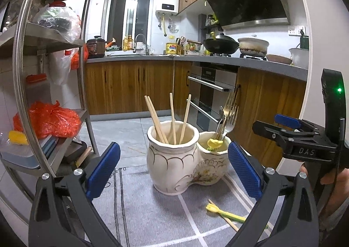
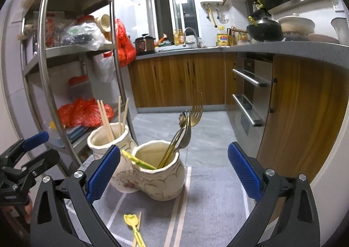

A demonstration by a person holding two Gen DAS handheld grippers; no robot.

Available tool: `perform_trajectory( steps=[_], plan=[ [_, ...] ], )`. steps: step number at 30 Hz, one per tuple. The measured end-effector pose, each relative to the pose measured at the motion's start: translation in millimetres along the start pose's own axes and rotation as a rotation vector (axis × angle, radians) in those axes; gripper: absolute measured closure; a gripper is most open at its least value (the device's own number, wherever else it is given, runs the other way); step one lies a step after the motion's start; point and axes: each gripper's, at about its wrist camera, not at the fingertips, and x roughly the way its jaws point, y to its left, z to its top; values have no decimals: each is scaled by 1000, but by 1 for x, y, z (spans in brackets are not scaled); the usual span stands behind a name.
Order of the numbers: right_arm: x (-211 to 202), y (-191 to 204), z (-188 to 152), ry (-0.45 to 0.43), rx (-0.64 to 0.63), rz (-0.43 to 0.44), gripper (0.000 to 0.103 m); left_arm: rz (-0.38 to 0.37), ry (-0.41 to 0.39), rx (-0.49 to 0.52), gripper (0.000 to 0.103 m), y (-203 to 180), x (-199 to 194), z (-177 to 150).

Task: Organize utensils
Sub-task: 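Grasp the yellow-green tulip utensil with the right tool while the left tool approaches the last chopstick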

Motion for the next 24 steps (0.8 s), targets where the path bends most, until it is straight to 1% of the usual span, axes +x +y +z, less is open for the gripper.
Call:
perform_trajectory(
  steps=[4,11,16,21,24],
  plan=[
    [-5,2,-8,8,-7,2,5,-4,15,0,6,-1,-2,-4],
    [-6,2,-33,71,-36,-15,5,-6,52,2,6,0,-6,-19],
    [-6,8,-55,130,-68,16,5,-7,68,1,6,4,-6,-35],
    [-4,23,-78,219,-153,62,5,-20,87,-18,6,7,0,-51],
    [-1,31,-88,266,-192,88,5,-26,107,-3,6,6,4,-59]
  ],
)
